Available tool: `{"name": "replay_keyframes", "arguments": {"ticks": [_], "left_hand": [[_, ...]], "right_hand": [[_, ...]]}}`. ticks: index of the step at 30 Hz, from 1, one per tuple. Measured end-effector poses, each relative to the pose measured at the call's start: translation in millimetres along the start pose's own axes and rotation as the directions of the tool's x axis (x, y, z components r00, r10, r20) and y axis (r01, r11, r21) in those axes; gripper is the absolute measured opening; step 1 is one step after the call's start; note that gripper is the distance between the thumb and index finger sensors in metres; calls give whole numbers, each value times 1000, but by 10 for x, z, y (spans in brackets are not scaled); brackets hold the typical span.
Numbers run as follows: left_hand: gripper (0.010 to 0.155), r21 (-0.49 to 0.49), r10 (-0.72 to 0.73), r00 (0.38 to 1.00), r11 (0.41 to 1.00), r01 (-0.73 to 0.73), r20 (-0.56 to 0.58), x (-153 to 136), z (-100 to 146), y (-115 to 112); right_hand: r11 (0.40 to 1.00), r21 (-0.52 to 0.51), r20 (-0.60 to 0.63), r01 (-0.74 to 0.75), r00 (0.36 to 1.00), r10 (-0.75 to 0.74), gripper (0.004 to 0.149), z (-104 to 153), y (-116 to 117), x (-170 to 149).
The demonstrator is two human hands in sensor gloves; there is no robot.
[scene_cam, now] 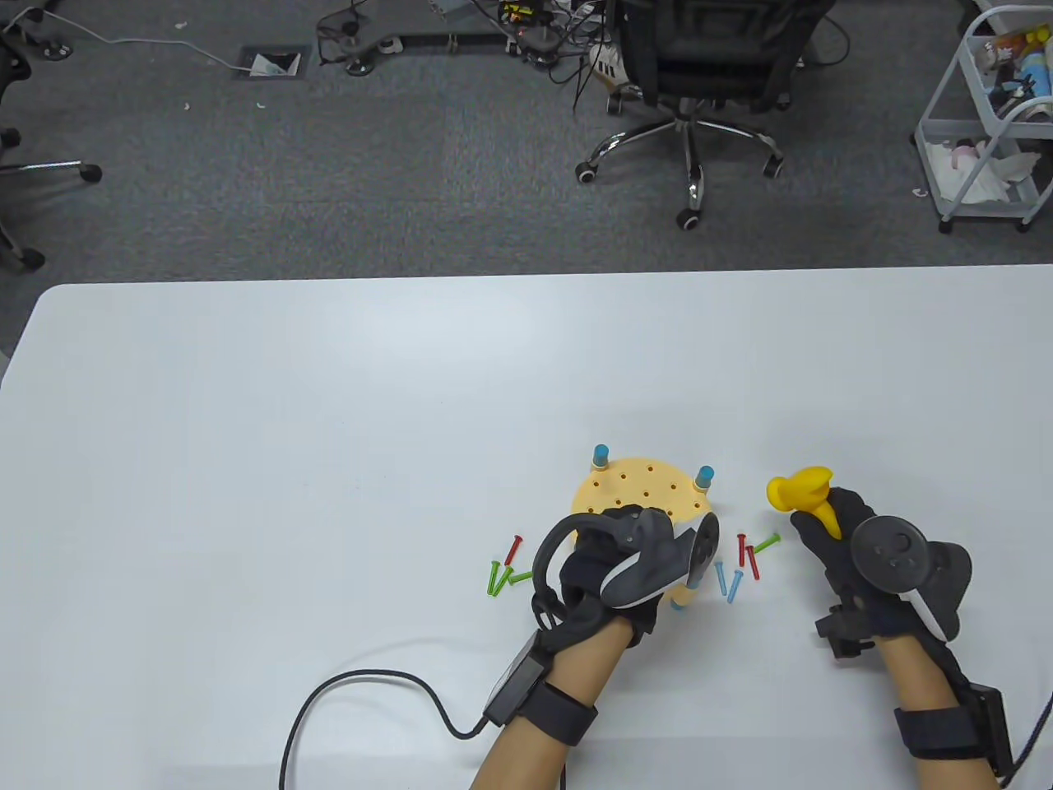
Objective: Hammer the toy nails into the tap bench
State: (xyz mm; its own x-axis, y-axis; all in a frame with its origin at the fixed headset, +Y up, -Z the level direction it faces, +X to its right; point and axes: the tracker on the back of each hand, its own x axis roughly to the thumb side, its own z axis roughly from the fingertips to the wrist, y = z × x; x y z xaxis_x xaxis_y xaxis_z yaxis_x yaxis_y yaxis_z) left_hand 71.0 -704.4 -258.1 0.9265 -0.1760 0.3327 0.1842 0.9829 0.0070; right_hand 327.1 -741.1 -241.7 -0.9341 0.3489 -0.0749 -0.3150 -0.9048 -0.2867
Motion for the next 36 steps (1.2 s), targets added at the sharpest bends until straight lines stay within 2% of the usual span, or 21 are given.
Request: {"name": "replay_keyframes", "arguments": {"ticks": [3,4,5,7,8,9,11,13,17,20,21,24,26,29,30,31,32,33,34,36], "left_hand": [[45,30,-119,993,992,119,25,84,19,-24],[53,55,-149,988,988,147,32,86,55,11],[55,96,-147,989,985,143,33,73,90,47],[54,251,-90,996,964,83,17,-41,207,178],[54,278,-71,997,959,63,21,-101,236,211],[55,280,-48,999,959,41,18,-204,259,236],[61,143,-2,1000,990,1,3,-444,268,196],[65,37,73,997,997,-74,12,-638,266,87],[61,-37,245,968,969,-243,51,-904,264,-215],[56,-34,306,947,952,-304,97,-946,268,-392],[56,15,325,937,944,-330,124,-960,282,-419],[55,53,314,939,945,-324,138,-959,316,-443],[54,71,307,941,945,-319,141,-957,321,-446],[54,54,327,935,940,-336,136,-962,317,-449],[54,61,325,936,940,-335,136,-959,325,-446],[54,69,318,939,942,-329,135,-955,331,-444],[54,69,318,939,942,-329,135,-956,330,-443],[54,64,321,938,941,-331,134,-957,327,-445],[54,61,322,937,941,-332,132,-956,328,-440],[54,63,320,938,942,-330,131,-955,333,-433]], "right_hand": [[1000,2,6,-3,1000,3,57,2,3,7],[1000,2,8,0,1000,0,57,2,5,8],[1000,2,9,2,1000,-2,57,2,5,9],[1000,-1,13,15,1000,-15,57,7,-2,13],[1000,-5,17,21,1000,-21,57,13,-9,20],[999,-14,27,30,999,-29,57,25,-25,39],[998,-36,107,55,993,-50,57,68,-76,136],[997,-12,210,73,975,-69,58,104,-112,270],[992,68,387,105,914,-123,58,152,-116,630],[992,125,493,24,866,-83,58,151,-65,913],[991,134,526,-28,849,-48,58,143,-35,1007],[982,92,585,-167,807,83,58,67,31,1212],[988,71,602,-137,796,67,58,41,21,1302],[999,46,618,25,785,-48,59,43,25,1380],[996,83,635,-17,771,-39,58,36,83,1410],[942,181,679,-282,729,87,59,18,217,1445],[940,131,654,-315,740,157,59,27,131,1413],[974,128,670,-186,741,53,59,7,105,1462],[982,74,644,-176,760,88,59,-8,50,1472],[995,22,631,-100,773,64,59,-28,-5,1466]]}}
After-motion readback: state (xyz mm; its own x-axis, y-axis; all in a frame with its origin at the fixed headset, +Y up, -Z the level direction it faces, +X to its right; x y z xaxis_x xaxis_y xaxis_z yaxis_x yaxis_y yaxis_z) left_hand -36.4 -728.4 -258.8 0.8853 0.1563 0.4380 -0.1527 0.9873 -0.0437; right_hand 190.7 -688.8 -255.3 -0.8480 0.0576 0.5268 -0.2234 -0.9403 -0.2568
